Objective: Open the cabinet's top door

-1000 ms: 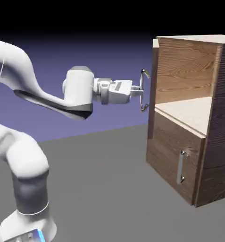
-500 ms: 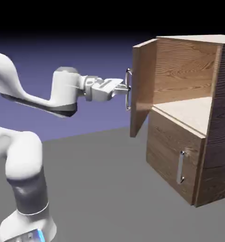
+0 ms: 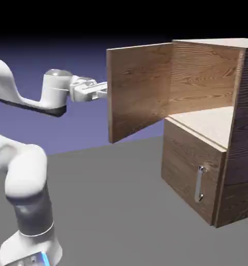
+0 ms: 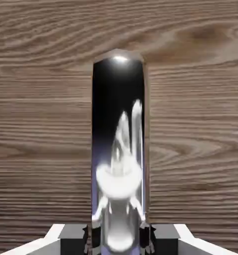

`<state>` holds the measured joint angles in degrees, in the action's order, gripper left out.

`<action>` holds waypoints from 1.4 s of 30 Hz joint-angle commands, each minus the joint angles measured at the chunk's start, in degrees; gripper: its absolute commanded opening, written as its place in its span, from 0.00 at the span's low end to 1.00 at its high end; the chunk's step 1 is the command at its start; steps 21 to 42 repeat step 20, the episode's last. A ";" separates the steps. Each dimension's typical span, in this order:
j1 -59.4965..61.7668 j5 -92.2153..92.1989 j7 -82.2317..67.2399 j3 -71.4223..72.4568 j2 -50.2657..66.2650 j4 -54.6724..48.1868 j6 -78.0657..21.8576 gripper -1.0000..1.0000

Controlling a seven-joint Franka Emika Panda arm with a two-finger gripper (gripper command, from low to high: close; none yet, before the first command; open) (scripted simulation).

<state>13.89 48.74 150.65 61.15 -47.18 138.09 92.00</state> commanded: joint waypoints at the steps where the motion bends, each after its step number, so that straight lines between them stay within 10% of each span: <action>1: 1.71 -1.13 -0.05 2.09 0.59 -1.94 -2.21 0.00; 19: 37.48 -15.64 -6.75 30.58 -4.85 -37.49 -30.00 0.00; 20: 37.48 -15.64 -6.75 30.58 -4.85 -37.49 -30.00 1.00; 42: 37.48 -15.64 -6.75 30.58 -4.85 -37.49 -30.00 1.00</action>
